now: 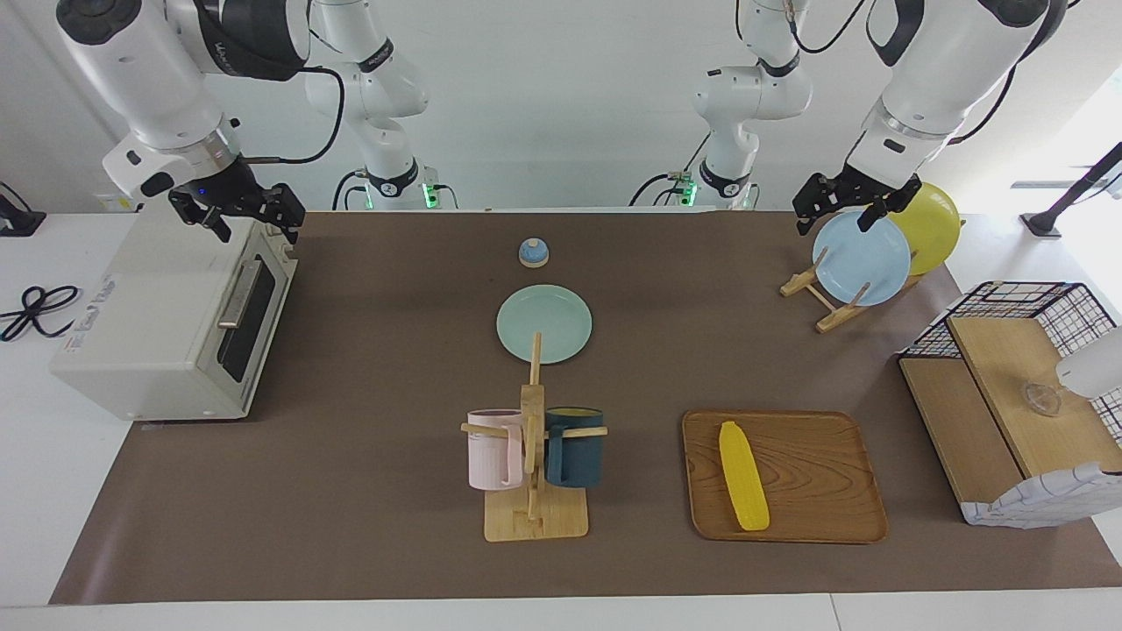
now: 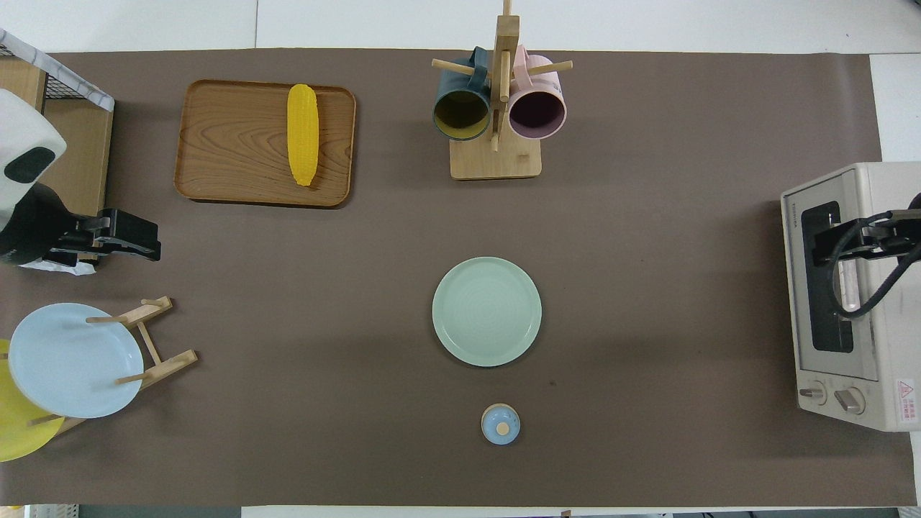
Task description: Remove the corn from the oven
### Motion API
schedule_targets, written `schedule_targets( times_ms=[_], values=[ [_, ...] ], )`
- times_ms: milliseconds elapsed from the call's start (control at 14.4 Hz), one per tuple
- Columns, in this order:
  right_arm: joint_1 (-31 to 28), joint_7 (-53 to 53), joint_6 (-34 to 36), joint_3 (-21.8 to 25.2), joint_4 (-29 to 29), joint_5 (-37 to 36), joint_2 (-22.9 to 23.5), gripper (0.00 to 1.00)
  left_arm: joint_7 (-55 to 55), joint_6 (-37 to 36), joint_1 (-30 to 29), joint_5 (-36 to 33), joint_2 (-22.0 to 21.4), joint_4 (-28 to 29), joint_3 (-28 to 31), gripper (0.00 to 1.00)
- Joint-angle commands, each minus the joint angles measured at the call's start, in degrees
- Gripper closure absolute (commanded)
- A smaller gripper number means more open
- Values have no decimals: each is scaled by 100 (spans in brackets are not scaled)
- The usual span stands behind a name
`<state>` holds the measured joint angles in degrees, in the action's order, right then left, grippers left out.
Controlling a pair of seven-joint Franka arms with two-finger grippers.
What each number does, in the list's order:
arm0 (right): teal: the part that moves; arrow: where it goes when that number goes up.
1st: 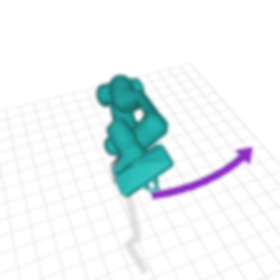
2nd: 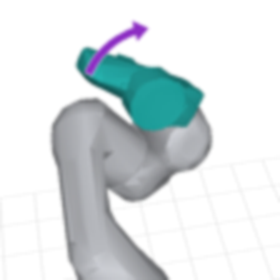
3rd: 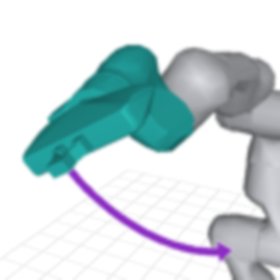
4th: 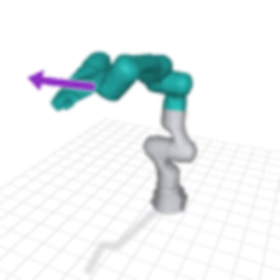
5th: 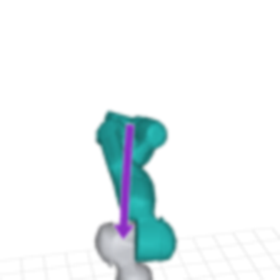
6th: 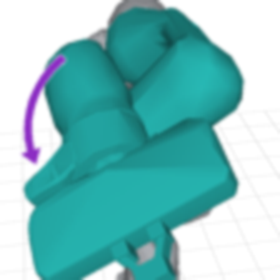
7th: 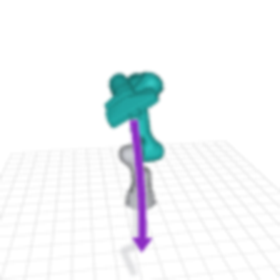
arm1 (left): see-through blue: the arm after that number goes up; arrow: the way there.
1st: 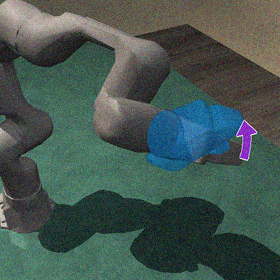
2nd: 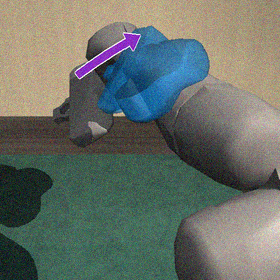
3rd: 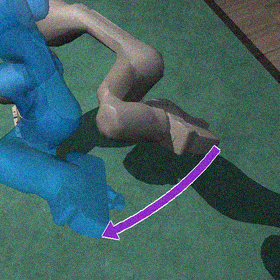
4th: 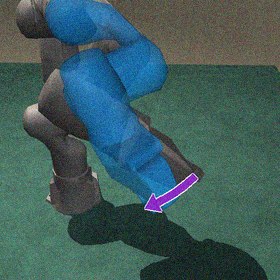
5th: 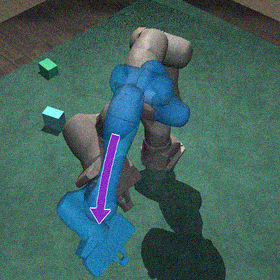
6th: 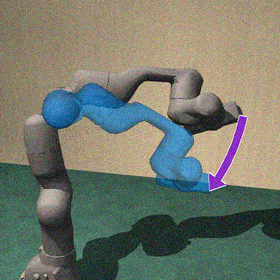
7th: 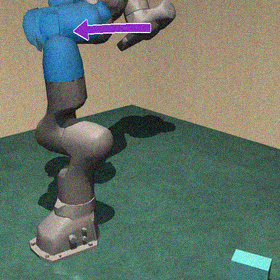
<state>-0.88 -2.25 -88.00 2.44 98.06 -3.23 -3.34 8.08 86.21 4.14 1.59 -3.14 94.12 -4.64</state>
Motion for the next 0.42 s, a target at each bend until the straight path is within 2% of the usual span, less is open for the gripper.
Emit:
schedule_targets(
  times_ms=[0,348],
  values=[
    [-35,58,64,-16,-33,156,0,0,35,133,-98,-27,15,-8,-89,0],
    [-35,58,64,-16,-33,156,0,0,36,142,-115,-27,-11,19,-81,0]
  ],
)
